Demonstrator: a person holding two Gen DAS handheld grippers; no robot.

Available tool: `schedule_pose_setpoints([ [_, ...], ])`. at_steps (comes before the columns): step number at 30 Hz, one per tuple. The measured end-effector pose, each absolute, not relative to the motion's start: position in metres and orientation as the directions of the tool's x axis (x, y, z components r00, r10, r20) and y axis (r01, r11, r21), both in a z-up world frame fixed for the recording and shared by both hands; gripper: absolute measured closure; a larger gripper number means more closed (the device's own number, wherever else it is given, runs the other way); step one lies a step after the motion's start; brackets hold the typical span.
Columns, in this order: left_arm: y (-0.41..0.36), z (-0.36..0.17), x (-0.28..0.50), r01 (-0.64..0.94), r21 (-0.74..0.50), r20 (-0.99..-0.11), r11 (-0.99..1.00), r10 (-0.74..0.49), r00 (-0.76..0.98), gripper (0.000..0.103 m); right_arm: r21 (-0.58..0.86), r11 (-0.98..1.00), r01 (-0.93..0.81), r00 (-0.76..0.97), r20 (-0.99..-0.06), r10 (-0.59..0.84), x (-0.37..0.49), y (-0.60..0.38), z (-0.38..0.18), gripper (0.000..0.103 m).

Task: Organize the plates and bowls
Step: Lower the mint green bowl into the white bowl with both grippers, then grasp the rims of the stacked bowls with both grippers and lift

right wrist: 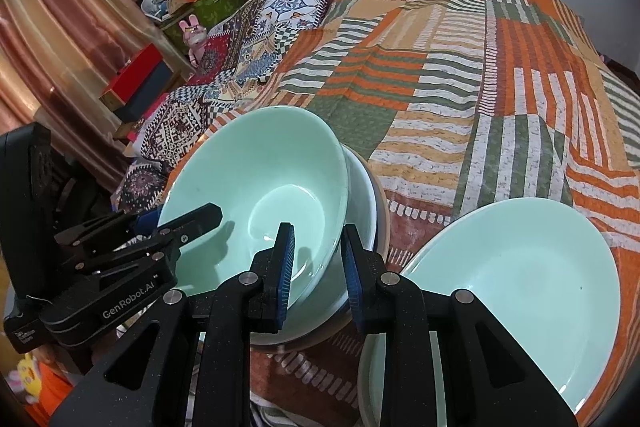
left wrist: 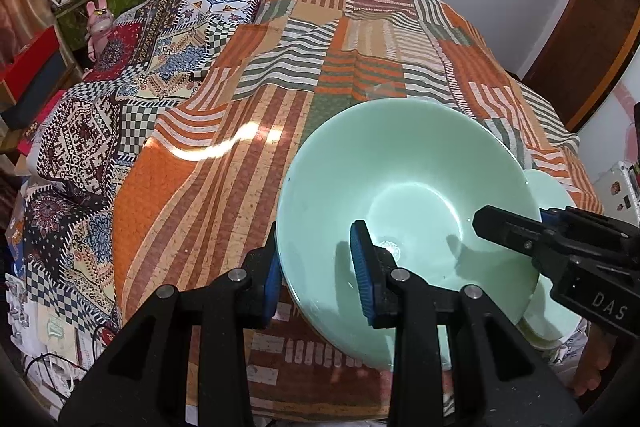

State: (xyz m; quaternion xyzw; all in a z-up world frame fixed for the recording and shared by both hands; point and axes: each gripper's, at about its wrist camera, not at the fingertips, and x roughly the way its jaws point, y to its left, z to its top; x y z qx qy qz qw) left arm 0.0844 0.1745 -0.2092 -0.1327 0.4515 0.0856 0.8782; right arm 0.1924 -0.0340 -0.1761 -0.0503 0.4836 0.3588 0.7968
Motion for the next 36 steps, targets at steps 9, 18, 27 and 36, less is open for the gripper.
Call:
schedule_pose_setpoints([
  [9,0.178,-0.214,0.085,-0.280,-0.136,-0.820,0.950,0.050,0.570,0.071,0.213,0.735,-0.643,0.306,-0.809,0.502,0.189,-0.031,-0.173,0.077],
  [18,0.176,-0.208,0.081,-0.271,-0.139,-0.814,0.952,0.046,0.579,0.071,0.232,0.727,-0.646,0.285,-0.810,0.512,0.188,-0.036,-0.171,0.076],
  [27,0.175,-0.181,0.069,-0.254,-0.166,-0.771,0.953,0.036,0.636,0.071,0.231,0.736,-0.637,0.346,-0.767,0.540,0.181,-0.047,-0.153,0.052],
  [36,0.181,-0.174,0.052,-0.260,-0.187,-0.751,0.947,0.034,0.660,0.057,0.221,0.741,-0.634,0.374,-0.752,0.544,0.181,-0.054,-0.144,0.052],
])
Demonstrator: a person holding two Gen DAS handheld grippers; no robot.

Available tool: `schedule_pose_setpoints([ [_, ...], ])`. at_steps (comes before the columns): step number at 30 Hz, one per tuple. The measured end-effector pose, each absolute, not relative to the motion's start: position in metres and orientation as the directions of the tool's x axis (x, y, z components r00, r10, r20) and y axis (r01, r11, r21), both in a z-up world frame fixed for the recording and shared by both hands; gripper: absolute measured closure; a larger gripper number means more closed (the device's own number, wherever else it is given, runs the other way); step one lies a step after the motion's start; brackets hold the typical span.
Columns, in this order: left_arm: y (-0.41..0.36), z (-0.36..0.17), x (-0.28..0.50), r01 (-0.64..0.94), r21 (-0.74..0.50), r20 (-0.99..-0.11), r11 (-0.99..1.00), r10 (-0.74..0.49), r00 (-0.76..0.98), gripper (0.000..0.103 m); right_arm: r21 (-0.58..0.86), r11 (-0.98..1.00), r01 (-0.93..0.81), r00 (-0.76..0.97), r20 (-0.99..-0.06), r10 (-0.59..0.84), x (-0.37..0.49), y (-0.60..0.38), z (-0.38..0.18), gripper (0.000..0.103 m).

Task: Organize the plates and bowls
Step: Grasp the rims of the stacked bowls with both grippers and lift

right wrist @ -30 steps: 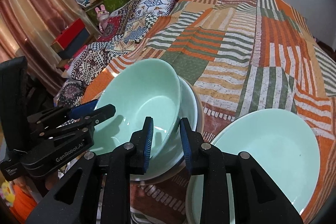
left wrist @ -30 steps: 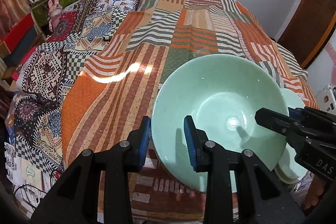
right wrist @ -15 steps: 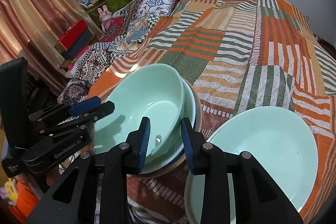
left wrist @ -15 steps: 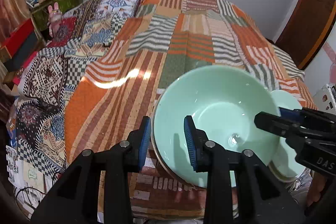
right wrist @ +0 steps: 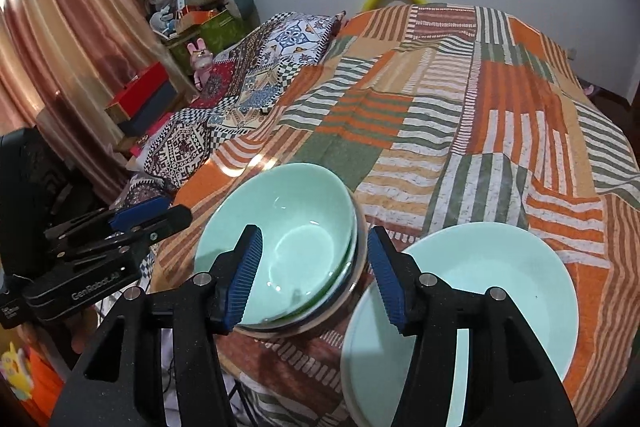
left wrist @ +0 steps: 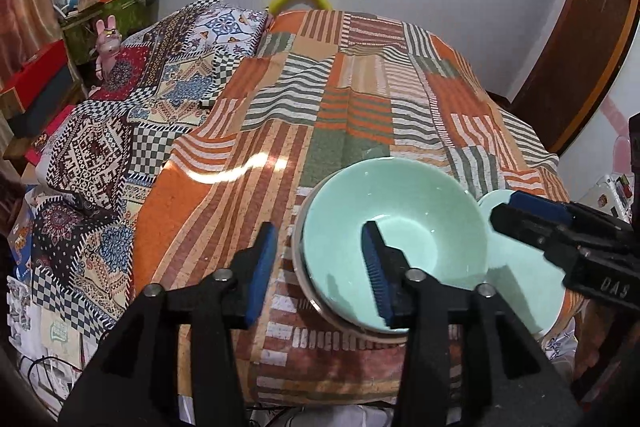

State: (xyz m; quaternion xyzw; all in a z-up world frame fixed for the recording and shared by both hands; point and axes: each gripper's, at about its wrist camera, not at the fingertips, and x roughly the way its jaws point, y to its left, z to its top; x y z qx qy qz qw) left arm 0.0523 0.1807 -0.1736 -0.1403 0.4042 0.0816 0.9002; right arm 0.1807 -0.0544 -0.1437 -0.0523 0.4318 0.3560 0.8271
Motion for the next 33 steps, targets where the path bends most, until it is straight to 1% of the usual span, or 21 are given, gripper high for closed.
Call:
schedule_pose_setpoints([
  [3,0.186,-0.184,0.050,-0.273,-0.202,-0.768,0.940,0.021,0.641,0.057,0.224,0.756,-0.615,0.377,-0.759,0.531,0.184,-0.060,-0.149,0.052],
  [9,0.194,-0.215,0.055,-0.284,-0.257,-0.808,0.924,-0.044,0.588,0.057,0.245,0.775,-0.583,0.347,-0.787,0.510,0.192,-0.062,-0.166,0.052],
  [20,0.193,-0.238,0.071,-0.262,-0.319,-0.820,0.911,-0.127,0.558,0.057,0.267,0.771,-0.578,0.293,-0.814,0.502,0.203,-0.048,-0.184,0.052],
  [22,0.192,-0.241,0.075,-0.258,-0.325,-0.821,0.910,-0.137,0.554,0.058,0.268,0.771,-0.578,0.291,-0.815,0.502,0.204,-0.047,-0.186,0.054],
  [24,0.191,-0.242,0.077,-0.257,-0.330,-0.822,0.908,-0.142,0.552,0.060,0.273,0.767,-0.580,0.280,-0.818,0.503,0.205,-0.046,-0.188,0.060],
  [26,0.191,-0.244,0.078,-0.257,-0.341,-0.821,0.904,-0.153,0.550,0.063,0.276,0.765,-0.582,0.266,-0.824,0.500,0.206,-0.043,-0.192,0.061],
  [29,0.190,-0.245,0.079,-0.252,-0.350,-0.818,0.902,-0.163,0.551,0.068,0.275,0.764,-0.584,0.253,-0.833,0.493,0.207,-0.041,-0.199,0.066],
  [33,0.188,-0.244,0.079,-0.251,-0.338,-0.819,0.907,-0.152,0.553,0.068,0.281,0.762,-0.583,0.248,-0.831,0.497,0.207,-0.042,-0.200,0.067],
])
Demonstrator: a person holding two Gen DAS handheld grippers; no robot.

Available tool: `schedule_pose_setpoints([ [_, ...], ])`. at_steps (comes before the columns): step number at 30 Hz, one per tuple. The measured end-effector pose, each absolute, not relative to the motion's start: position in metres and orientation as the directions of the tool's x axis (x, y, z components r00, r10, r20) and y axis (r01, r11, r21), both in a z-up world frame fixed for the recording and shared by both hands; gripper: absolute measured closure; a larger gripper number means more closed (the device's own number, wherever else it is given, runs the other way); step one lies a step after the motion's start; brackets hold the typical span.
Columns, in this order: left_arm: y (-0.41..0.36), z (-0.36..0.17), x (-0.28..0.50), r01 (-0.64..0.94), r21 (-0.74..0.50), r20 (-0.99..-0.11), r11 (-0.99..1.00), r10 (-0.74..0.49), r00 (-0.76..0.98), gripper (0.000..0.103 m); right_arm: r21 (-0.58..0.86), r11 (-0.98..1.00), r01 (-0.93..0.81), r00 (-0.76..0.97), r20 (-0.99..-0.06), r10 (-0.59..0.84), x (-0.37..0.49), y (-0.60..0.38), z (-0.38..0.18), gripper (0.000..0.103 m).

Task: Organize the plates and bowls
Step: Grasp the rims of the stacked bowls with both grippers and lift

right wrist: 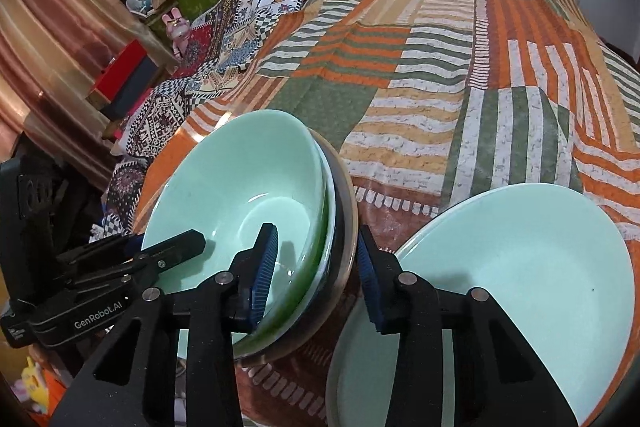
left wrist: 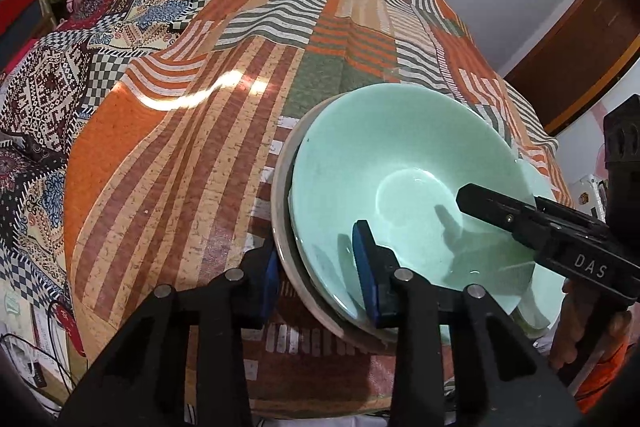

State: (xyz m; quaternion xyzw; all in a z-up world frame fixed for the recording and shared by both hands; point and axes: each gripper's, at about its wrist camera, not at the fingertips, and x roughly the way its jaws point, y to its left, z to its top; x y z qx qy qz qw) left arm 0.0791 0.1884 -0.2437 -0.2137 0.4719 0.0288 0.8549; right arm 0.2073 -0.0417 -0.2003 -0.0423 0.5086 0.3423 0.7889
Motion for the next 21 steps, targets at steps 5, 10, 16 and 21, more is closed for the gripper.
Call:
schedule_pose_setpoints([
  [5,0.184,-0.240,0.080,-0.257,-0.302,-0.829,0.918,-0.120,0.546,0.069,0.261,0.770,-0.582,0.263,-0.836,0.482,0.205,-0.040,-0.200,0.068],
  [10,0.180,-0.236,0.079,-0.268,-0.259,-0.836,0.928,-0.077,0.544,0.071,0.246,0.777,-0.580,0.273,-0.840,0.469,0.204,-0.040,-0.198,0.068],
  [16,0.180,-0.231,0.076,-0.285,-0.246,-0.832,0.926,-0.051,0.552,0.071,0.249,0.776,-0.580,0.269,-0.841,0.470,0.200,-0.040,-0.196,0.068],
  [21,0.181,-0.222,0.069,-0.296,-0.238,-0.821,0.925,-0.029,0.571,0.071,0.255,0.772,-0.582,0.269,-0.836,0.479,0.196,-0.039,-0.191,0.068],
])
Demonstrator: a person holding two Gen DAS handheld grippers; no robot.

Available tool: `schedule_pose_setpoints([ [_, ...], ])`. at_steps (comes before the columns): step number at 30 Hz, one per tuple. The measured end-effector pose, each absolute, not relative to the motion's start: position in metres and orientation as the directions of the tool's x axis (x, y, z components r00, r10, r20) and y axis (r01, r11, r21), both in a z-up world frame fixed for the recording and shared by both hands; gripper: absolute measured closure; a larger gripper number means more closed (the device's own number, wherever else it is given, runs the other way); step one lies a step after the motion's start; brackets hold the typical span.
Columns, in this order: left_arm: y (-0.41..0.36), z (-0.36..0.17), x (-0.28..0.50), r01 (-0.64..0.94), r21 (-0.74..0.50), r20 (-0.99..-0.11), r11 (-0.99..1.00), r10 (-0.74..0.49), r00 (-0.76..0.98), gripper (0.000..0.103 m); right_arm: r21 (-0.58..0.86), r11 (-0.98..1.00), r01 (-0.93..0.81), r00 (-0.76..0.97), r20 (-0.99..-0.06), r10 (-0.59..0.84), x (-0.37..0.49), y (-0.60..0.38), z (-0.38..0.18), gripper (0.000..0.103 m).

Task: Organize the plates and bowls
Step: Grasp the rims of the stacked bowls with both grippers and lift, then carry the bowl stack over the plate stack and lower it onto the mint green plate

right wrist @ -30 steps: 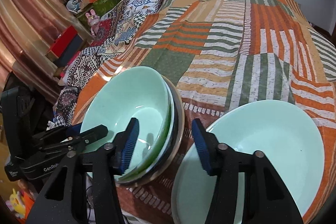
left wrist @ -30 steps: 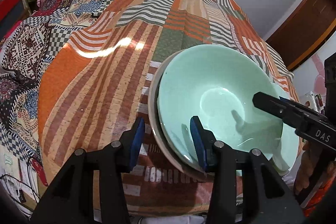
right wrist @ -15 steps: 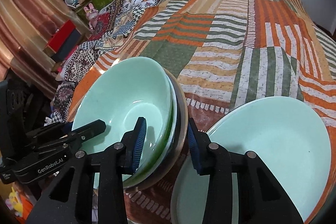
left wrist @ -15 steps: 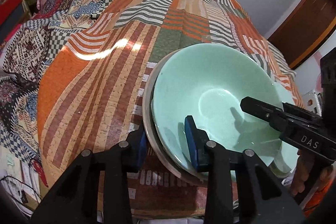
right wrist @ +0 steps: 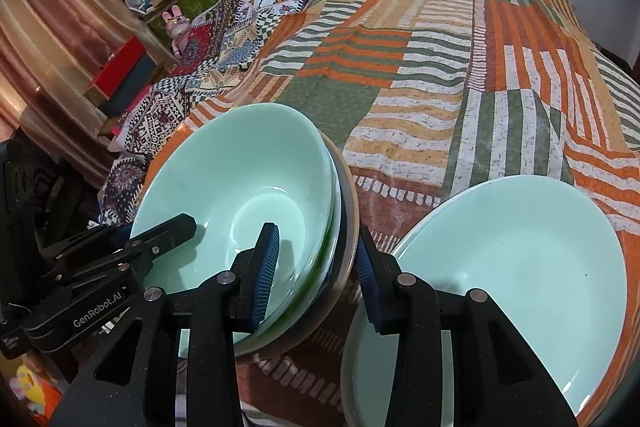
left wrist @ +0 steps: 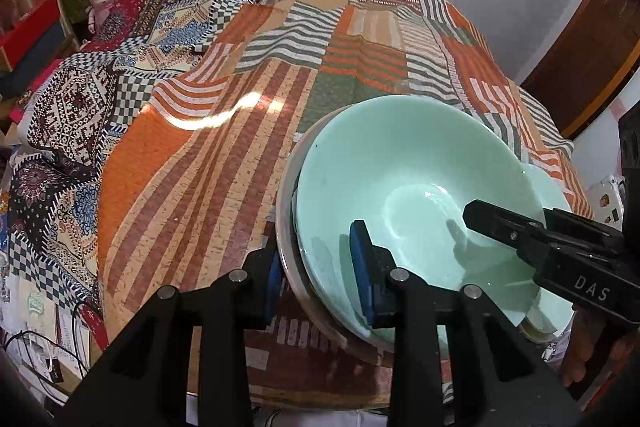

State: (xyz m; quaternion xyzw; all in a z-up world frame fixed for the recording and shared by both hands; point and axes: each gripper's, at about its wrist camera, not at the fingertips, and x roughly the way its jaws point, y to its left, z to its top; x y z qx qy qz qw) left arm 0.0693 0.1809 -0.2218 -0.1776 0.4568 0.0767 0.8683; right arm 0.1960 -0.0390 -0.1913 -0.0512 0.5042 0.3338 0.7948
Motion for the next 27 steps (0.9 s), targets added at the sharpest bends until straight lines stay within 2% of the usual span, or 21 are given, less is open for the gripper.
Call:
schedule_pose_setpoints([
  [27,0.128,-0.133,0.045,-0.195,-0.189,-0.706,0.962,0.004,0.708,0.071,0.305,0.769,-0.562,0.421,-0.695,0.583,0.172,-0.093,-0.119,0.068],
])
